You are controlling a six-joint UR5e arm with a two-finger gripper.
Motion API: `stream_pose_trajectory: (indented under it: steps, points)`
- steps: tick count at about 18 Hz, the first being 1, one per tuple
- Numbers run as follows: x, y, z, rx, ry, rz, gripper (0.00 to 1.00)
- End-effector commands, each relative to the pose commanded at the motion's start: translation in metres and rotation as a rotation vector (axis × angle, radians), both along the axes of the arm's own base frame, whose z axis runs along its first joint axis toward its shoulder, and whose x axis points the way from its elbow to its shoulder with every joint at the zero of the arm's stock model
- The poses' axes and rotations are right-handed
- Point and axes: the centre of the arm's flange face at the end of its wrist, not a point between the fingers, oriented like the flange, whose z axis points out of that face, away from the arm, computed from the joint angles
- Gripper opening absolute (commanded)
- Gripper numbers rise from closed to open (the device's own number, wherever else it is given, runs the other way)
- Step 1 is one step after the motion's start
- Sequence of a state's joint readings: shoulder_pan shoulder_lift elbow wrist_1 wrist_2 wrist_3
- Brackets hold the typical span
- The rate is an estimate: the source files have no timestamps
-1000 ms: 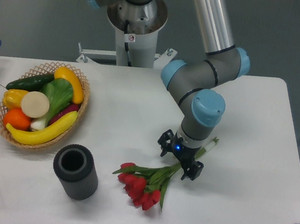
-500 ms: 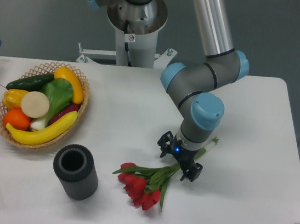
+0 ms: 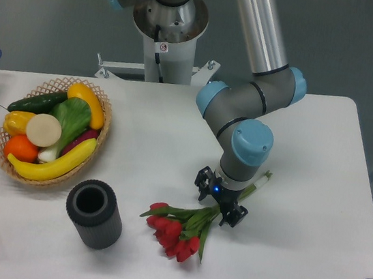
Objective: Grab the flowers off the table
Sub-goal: 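Close the gripper on the tulip stems, then lift the gripped tulip bunch up off the table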
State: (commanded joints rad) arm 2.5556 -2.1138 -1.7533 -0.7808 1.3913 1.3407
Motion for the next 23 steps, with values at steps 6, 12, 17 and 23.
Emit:
stream_pose_trajectory:
  steps: [6,12,17,23]
  points:
    - [0.001,-0.001,0.003,0.007,0.008,0.001,0.4]
    - [0.002,-0.001,0.003,0.007,0.008,0.0,0.25]
    - [0.001,-0.002,0.01,0.016,0.021,0.001,0.17]
    - [0.0,-0.006,0.044,0.053,0.061,0.007,0.17]
